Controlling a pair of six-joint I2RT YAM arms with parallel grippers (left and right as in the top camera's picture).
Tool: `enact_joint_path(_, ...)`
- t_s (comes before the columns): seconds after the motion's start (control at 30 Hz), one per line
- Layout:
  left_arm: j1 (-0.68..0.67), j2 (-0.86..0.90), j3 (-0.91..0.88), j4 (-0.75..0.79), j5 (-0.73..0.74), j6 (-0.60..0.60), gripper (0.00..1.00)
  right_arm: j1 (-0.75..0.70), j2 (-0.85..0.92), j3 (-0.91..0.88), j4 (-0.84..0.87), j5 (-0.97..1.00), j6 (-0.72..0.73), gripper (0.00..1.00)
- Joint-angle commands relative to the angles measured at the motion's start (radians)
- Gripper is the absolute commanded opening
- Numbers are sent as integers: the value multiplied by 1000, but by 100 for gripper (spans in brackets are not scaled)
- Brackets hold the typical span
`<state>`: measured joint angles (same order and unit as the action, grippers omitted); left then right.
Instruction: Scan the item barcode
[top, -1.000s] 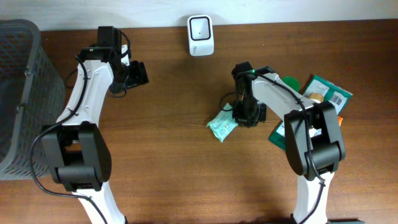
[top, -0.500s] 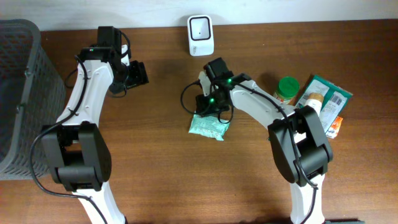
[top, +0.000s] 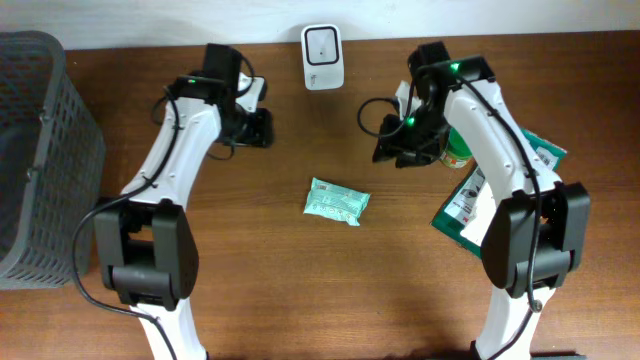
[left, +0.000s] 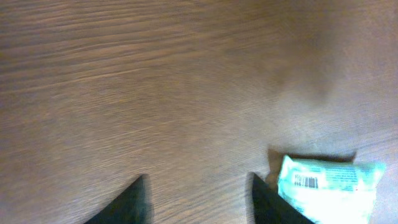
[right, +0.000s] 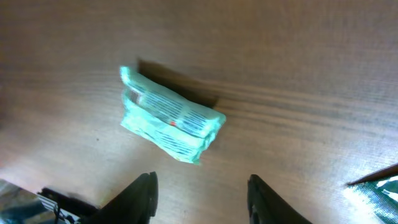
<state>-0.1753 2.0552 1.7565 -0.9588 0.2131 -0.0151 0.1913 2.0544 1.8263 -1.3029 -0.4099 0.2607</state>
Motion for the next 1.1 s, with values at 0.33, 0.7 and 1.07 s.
enact_joint_path(0.33,-49,-8,11,-11,57,74,67,6,-292,-618,483,-216,153,50)
enact_joint_path(0.7,-141,82,10,-13,121,73,37,61,-230,-855,869,-234,422,49)
enact_joint_path(1.07,-149,93,5,-57,160,-21,15,68,-200,-854,1084,-216,405,40)
